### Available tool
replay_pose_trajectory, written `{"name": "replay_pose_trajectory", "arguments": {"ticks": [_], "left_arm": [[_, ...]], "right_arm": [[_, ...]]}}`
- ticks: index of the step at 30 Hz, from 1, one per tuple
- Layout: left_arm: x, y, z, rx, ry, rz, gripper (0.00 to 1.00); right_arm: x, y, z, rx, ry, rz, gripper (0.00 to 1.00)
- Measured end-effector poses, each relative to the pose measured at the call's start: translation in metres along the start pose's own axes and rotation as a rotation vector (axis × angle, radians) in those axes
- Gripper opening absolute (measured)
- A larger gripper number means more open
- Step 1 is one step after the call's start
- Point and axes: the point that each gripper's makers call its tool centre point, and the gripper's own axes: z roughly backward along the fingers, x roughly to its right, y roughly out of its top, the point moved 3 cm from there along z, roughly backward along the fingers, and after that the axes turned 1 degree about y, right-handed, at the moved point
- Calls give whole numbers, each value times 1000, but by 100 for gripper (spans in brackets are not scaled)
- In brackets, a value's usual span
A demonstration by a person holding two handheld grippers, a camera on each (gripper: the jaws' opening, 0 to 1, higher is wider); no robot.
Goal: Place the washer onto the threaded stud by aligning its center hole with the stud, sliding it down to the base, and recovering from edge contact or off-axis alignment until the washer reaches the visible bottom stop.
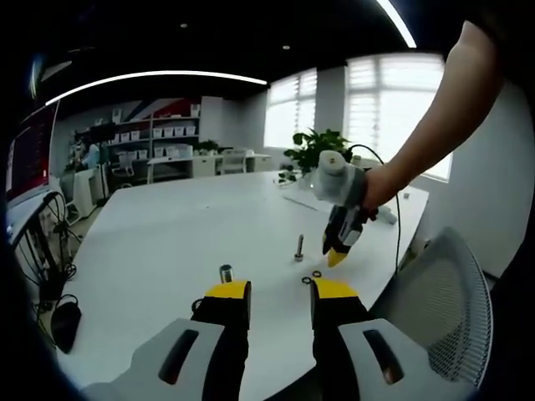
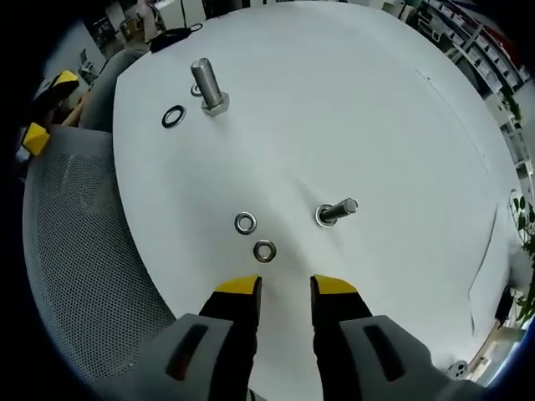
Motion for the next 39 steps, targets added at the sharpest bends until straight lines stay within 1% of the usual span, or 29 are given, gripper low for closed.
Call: {"name": "replay_pose_trajectory", "arguments": {"ticks": [3, 6, 12, 14, 17, 21, 34, 39], "left_arm": [[0, 0, 0, -1, 0, -2, 26], [1, -1, 0, -5, -2, -4, 26], [2, -2, 0, -10, -7, -2, 26], [2, -1, 0, -7, -10, -2, 26], [2, -1, 0, -9, -12, 0, 26], [3, -1, 0, -10, -16, 1, 26], [4, -2, 0, -11, -25, -1, 26], [6, -2, 0, -11, -31, -5, 26]], "right_arm": [[-3, 1, -1, 0, 4, 5, 26], [-6, 0, -4, -15, 9, 26, 26], [-11, 0, -7, -15, 21, 17, 27], [-16, -1, -8, -19, 32, 36, 27], [-17, -5, -11, -38, 28, 55, 27], [-17, -5, -10, -29, 33, 35, 28], [-21, 4, -11, -17, 39, 47, 28], [-21, 5, -12, -19, 39, 44, 28]]}}
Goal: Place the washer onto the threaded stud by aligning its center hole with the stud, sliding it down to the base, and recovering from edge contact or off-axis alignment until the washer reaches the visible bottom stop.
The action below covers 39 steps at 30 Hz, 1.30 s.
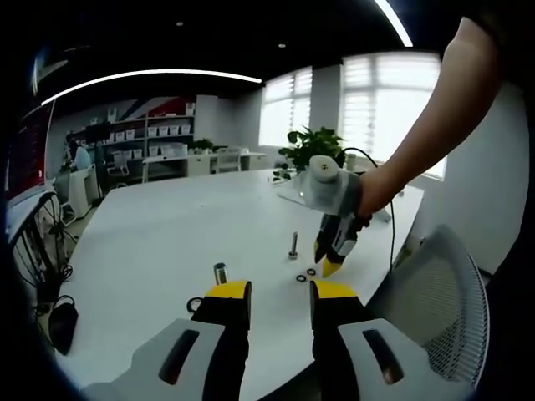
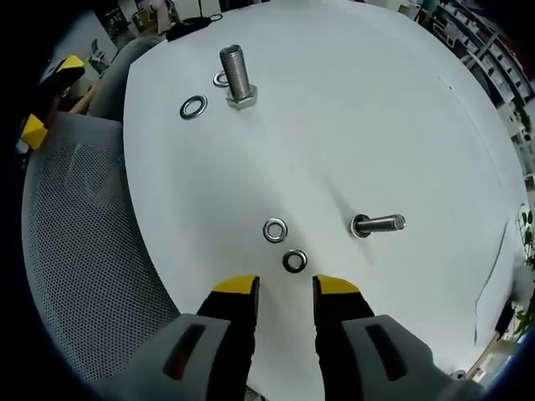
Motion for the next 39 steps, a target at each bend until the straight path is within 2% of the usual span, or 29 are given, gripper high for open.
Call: {"name": "replay_pose_trajectory", "arguments": {"ticks": [16, 23, 39], "left_arm": [[0, 0, 0, -1, 3, -6, 26], [1, -1, 0, -10, -15, 4, 26], [3, -3, -1, -22, -30, 10, 27]], "right_arm": [[-4, -3, -5, -12, 8, 22, 29], [-7, -3, -6, -17, 17, 29, 30], [0, 6, -4, 5, 17, 36, 30]]}}
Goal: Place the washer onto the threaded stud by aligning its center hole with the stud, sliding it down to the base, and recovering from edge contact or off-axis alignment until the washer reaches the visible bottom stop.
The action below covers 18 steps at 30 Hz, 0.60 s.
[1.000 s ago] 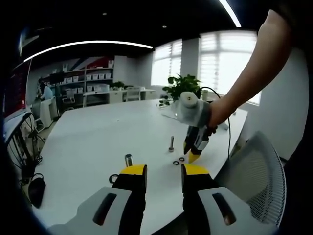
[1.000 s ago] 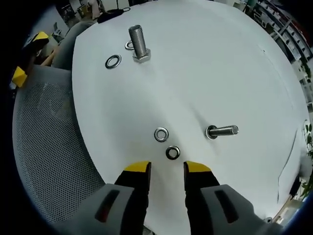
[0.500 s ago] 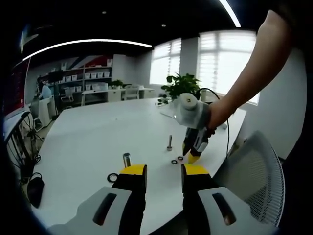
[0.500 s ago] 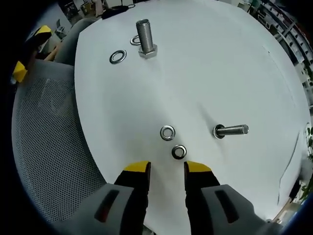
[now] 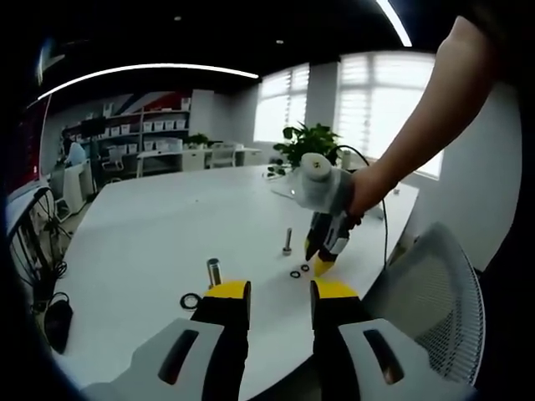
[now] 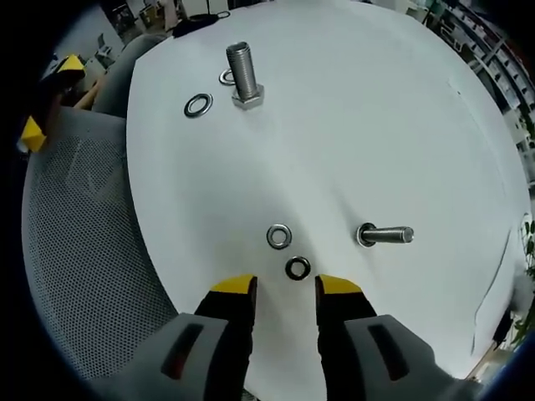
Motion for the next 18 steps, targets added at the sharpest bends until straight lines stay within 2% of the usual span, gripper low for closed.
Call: {"name": "replay_pose_trajectory", "arguments": {"ticks": [15, 18], "left_arm": [[5, -8, -2, -53, -37, 16, 27], [5, -7, -2, -46, -32, 12, 27]], "right_arm": [[0, -1, -4, -6, -5, 15, 30], [-1, 0, -4, -6, -11, 33, 30]]}}
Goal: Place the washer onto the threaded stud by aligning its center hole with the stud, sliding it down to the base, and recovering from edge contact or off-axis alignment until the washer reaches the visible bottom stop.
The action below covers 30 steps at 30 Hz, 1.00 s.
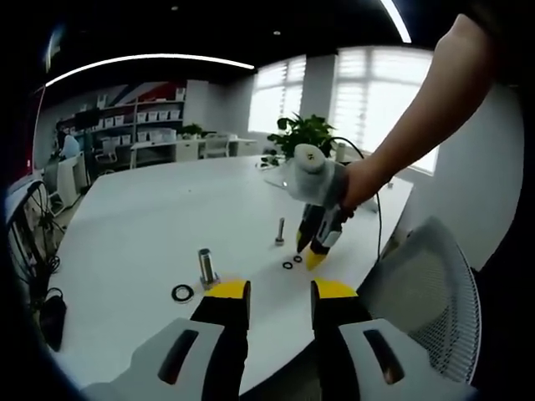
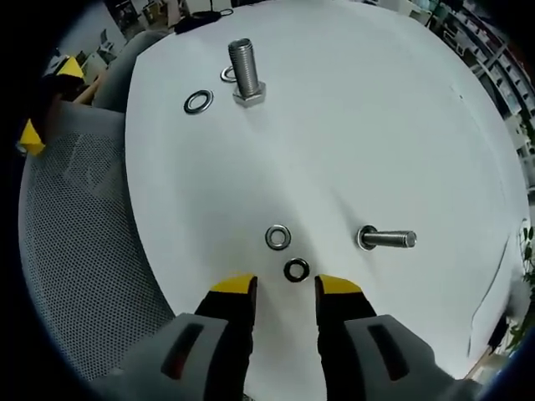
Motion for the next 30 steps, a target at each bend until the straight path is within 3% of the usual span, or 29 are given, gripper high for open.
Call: {"name": "replay_pose_trajectory", "arguments": {"ticks": [16, 19, 30], "left_arm": [[0, 0, 0, -2, 2, -11, 26], [0, 0, 0, 2, 2, -11, 26], [0, 1, 1, 11, 3, -9, 26]], "right_arm": [[6, 6, -3, -22, 14, -6, 28], [6, 6, -4, -59, 21, 64, 26], [6, 8, -5, -109, 12, 88, 23]]}}
